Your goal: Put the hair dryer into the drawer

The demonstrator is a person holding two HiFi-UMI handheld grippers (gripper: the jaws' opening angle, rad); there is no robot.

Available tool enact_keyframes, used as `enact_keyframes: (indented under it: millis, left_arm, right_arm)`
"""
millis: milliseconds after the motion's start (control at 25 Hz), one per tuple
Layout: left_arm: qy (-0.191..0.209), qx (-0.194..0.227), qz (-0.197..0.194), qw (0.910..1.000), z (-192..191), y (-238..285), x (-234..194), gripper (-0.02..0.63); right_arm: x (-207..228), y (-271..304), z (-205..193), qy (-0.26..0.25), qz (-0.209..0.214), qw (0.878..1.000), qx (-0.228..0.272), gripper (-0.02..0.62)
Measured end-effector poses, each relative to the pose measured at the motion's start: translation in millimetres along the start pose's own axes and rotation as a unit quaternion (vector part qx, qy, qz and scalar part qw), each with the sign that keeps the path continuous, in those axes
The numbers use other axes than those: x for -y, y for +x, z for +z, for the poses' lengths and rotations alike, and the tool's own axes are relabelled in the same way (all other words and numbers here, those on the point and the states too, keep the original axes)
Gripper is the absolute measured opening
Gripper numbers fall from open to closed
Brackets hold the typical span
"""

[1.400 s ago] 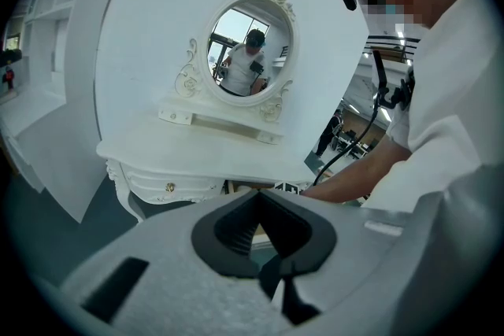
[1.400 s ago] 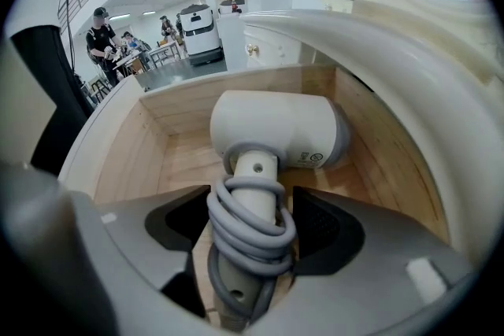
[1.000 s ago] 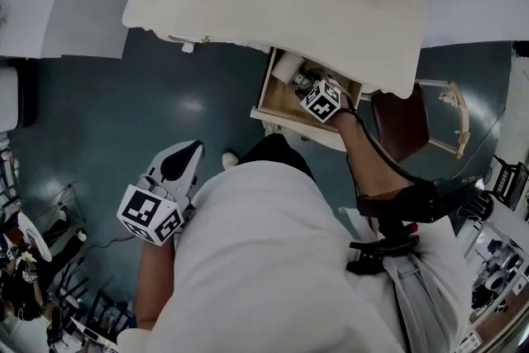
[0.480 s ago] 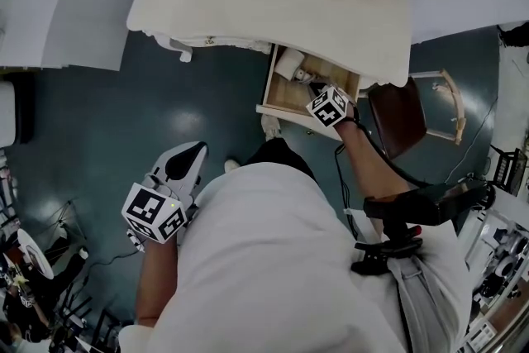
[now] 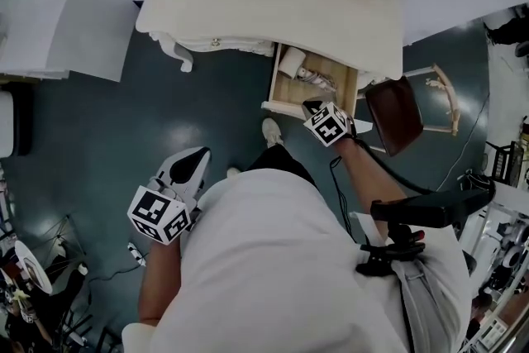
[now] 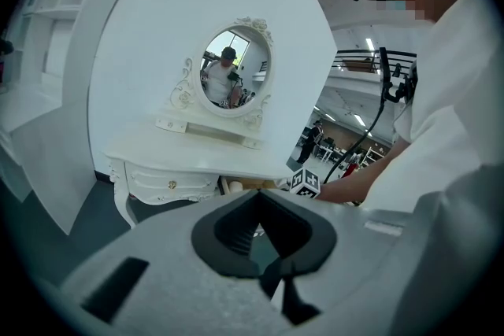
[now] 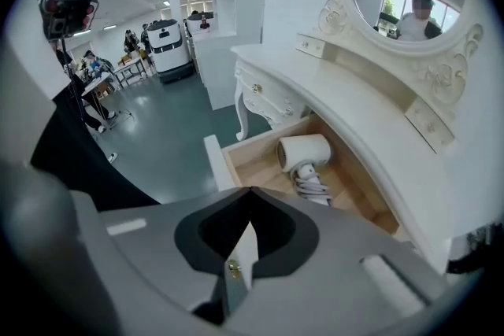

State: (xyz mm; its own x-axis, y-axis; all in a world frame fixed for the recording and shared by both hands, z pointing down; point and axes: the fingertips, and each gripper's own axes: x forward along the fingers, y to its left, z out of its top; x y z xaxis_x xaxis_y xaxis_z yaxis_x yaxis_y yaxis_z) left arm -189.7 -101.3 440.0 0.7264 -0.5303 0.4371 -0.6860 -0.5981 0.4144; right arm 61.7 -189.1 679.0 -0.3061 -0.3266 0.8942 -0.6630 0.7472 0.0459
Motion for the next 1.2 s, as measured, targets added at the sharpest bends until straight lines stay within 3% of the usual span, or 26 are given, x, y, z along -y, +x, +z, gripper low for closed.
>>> enact_keyframes:
  millis: [440,680,1200]
  left_arm:
    - [0.015,-0.004,-0.021,0.9996,-39,-38,8,-0.003]
    - [0.045,-0.016,-0.028,0.9984,-63,-53,16,-0.003]
    - [0.038,-0.004,-0.059,0.9975,-87,-74,38,-0.003]
  right_arm:
    - [-106,-53,28,0.006,0.023,0.998,0.059,0.0]
    - [-154,-86,47,0.021,0.03,0.993,0.111,0.0]
    - [-202,-140,64,0.026,0.02,0.985,0.168,0.0]
